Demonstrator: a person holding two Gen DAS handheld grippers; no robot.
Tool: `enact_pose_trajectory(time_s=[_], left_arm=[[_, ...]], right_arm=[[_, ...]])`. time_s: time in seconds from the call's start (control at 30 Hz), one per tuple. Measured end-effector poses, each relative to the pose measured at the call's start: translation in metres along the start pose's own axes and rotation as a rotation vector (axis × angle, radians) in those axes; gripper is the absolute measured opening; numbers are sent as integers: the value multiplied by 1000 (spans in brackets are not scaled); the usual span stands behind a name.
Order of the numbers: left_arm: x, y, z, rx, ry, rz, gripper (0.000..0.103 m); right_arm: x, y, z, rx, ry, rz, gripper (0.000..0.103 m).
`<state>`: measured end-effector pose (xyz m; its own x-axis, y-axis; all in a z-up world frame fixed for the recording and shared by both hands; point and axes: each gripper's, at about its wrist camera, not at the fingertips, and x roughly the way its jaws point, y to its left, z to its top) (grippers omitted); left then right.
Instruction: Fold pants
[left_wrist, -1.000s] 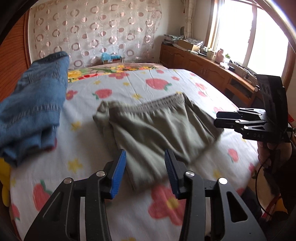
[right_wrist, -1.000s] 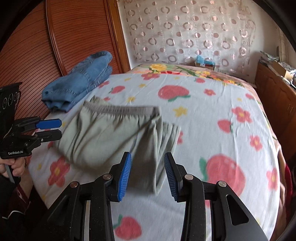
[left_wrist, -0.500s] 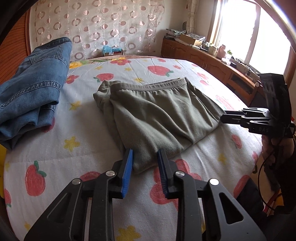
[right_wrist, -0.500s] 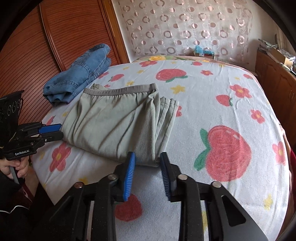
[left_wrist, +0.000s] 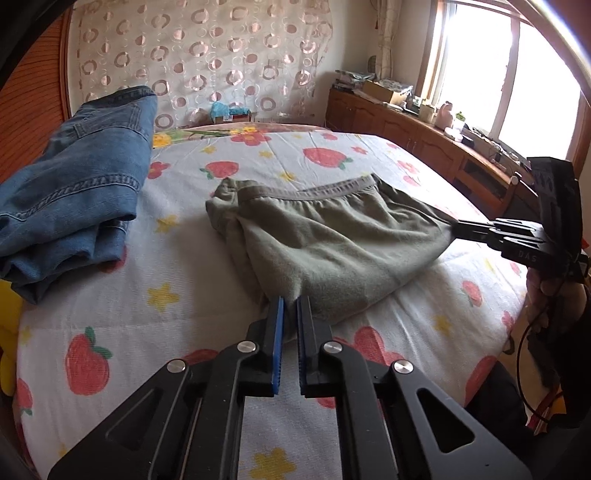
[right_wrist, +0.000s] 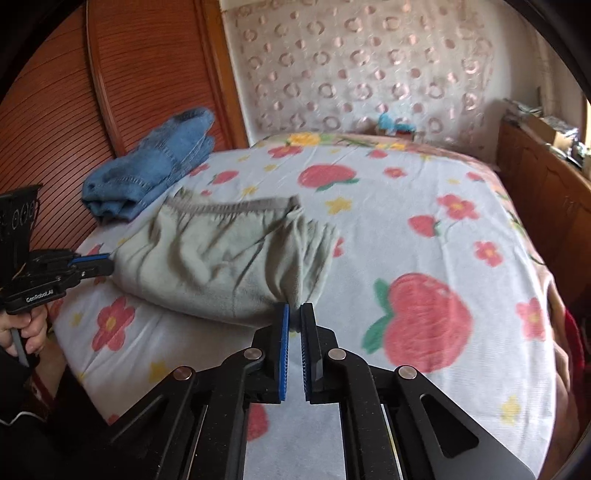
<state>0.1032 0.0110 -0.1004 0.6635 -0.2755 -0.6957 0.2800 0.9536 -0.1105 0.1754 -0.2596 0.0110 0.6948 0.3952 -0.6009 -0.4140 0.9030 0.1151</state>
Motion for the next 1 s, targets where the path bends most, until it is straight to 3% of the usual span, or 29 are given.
enact_pose_trajectory(time_s=[0.17,0.77,1.0], left_arm=[[-6,2,0,-6,-4,-8,8],[-40,-22,-7,44,2,-58,8],[-48,-33,-8,68,-1,-41,8]], right_arm=[[5,6,-5,-19,24,-2,5],[-53,10,-25,-20,8,53,5],[-70,20,-34,-38,12,52,5]])
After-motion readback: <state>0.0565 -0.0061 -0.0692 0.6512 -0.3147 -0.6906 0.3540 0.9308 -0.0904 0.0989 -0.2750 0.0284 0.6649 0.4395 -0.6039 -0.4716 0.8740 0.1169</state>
